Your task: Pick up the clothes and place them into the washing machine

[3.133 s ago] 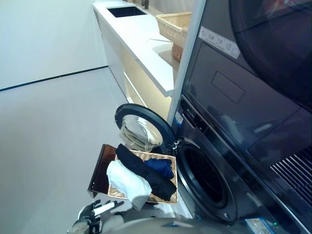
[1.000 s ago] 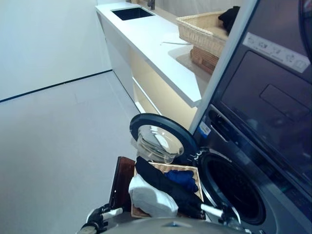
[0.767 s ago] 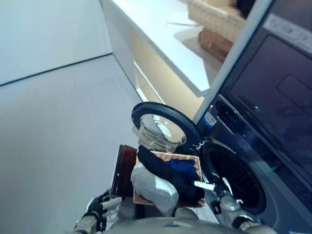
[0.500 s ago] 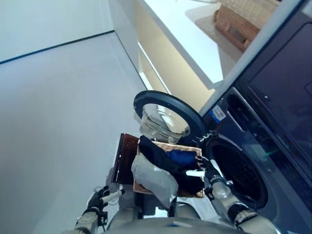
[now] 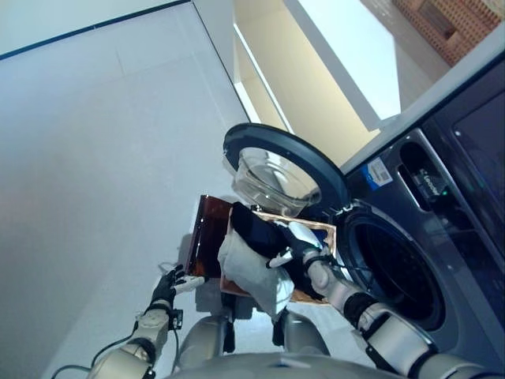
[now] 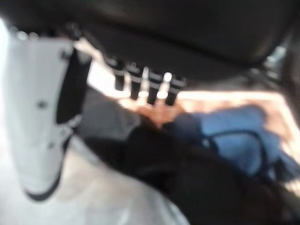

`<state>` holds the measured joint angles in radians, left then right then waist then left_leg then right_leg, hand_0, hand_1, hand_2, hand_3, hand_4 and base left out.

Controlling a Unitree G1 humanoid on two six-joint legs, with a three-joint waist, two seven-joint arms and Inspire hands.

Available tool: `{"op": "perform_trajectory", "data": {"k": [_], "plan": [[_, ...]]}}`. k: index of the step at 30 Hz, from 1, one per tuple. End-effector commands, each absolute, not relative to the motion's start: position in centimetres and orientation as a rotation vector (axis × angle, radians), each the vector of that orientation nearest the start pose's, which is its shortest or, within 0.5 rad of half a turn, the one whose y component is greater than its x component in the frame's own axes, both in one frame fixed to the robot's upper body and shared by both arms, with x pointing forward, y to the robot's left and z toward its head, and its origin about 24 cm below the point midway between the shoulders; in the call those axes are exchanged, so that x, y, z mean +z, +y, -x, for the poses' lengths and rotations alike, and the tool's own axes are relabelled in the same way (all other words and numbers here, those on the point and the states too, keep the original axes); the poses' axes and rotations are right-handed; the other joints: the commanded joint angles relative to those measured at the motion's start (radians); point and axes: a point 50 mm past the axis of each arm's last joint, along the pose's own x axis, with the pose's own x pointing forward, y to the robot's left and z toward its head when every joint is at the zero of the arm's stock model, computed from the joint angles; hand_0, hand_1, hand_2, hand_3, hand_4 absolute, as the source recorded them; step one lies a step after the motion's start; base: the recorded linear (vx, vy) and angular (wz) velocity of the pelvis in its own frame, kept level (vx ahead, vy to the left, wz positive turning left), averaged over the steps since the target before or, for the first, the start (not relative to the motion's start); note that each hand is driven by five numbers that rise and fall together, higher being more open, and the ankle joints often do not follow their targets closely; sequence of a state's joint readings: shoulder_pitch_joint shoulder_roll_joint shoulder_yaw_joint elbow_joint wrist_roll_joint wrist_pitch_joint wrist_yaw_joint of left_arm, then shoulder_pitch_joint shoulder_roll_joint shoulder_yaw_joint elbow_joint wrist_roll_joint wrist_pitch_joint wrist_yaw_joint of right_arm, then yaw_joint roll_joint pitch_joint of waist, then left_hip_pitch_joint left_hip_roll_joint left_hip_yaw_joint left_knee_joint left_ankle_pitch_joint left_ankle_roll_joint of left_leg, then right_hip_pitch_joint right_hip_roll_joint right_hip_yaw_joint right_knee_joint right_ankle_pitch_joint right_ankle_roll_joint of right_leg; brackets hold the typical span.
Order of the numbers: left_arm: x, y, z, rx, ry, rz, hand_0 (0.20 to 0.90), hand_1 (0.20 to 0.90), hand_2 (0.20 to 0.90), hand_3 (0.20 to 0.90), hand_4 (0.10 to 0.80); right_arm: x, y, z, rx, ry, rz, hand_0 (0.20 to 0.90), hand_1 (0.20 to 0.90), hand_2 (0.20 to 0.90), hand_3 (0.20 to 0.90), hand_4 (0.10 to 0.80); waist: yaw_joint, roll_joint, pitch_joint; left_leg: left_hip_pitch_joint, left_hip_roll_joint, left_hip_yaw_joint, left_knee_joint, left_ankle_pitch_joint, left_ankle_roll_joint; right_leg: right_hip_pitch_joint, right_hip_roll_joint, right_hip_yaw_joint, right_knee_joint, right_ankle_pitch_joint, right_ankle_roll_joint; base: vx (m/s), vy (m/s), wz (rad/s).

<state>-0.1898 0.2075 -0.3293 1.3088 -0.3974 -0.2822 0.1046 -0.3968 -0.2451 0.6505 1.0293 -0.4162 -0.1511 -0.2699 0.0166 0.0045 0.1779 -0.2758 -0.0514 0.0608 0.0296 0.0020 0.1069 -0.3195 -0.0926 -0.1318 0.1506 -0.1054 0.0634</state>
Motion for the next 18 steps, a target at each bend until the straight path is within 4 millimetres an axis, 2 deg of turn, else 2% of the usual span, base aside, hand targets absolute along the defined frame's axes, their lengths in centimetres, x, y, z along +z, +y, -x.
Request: {"op": "perform_trajectory", "data": {"k": [1,12,18], "plan": [[-13.4,21.3,-17.2,0.191,0.811,-0.139,0.9,0.9,0.9,0.9,0.8,-5.7,-12.3,-27.7,0.42,0.155,1.075,0.9,0.9,0.9,0.9,0.8,-0.003,-0.015,-0.007,-0.052,-0.029,-0.001,0.066,-0.041,-0.071,-0.001,-0.042,0.016,-0.101,0.196,0.028,-0.025,0.032,0.06],[-13.5,21.1,-17.0,0.193,0.813,-0.142,0.9,0.9,0.9,0.9,0.8,-6.4,-12.2,-27.2,0.421,0.19,1.072,0.9,0.9,0.9,0.9,0.8,-0.001,-0.012,-0.001,-0.056,-0.034,-0.003,0.062,-0.038,-0.069,-0.003,-0.049,0.015,-0.106,0.201,0.03,-0.002,0.013,0.02],[-13.3,21.0,-17.4,0.191,0.797,-0.137,0.9,0.9,0.9,0.9,0.8,-6.4,-11.2,-27.0,0.451,0.175,1.044,0.9,0.9,0.9,0.9,0.8,-0.001,-0.01,0.012,-0.069,-0.036,-0.006,0.058,-0.03,-0.07,-0.017,-0.05,0.012,-0.104,0.203,0.029,0.0,0.0,0.0]]}}
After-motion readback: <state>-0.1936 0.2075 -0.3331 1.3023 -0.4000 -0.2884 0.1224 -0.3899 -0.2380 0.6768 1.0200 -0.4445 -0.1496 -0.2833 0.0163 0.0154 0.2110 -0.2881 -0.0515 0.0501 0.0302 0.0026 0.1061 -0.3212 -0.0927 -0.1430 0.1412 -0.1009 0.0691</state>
